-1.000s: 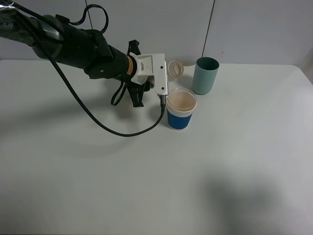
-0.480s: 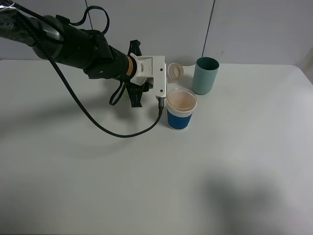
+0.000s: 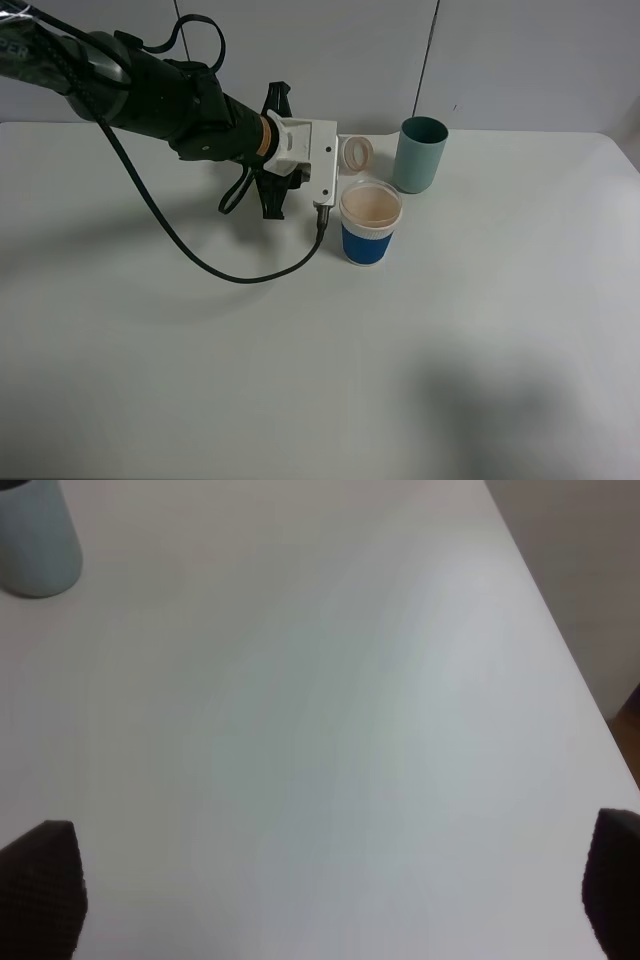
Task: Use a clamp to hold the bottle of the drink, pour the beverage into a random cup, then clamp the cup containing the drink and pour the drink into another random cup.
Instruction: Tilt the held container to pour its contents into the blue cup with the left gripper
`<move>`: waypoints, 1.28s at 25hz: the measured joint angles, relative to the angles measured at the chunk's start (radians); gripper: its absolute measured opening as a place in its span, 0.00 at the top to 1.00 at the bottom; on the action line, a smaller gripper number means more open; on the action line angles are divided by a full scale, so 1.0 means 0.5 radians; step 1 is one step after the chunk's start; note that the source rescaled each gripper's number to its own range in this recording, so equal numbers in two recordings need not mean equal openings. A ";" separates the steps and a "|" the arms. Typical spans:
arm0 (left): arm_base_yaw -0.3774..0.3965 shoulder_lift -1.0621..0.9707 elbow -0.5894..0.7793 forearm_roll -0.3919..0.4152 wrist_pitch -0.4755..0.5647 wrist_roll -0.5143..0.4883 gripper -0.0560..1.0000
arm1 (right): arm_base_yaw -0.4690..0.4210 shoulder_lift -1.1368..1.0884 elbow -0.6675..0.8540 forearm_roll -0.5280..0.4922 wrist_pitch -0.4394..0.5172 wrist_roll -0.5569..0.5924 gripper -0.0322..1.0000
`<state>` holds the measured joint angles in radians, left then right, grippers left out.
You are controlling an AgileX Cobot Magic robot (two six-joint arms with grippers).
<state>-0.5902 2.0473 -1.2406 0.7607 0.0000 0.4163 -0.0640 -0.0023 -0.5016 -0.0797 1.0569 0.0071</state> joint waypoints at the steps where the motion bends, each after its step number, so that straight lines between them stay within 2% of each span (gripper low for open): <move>1: 0.000 0.000 0.000 0.000 0.000 0.000 0.94 | 0.000 0.000 0.000 0.000 0.000 0.000 0.00; 13: 0.000 0.000 0.000 0.115 0.027 0.050 0.94 | 0.000 0.000 0.000 0.000 0.000 0.000 0.00; 32: -0.026 0.000 -0.091 0.148 0.066 0.051 0.94 | 0.000 0.000 0.000 0.000 0.000 0.000 0.00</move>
<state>-0.6029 2.0473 -1.2860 0.8348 0.0329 0.4419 -0.0640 -0.0023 -0.5016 -0.0797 1.0569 0.0071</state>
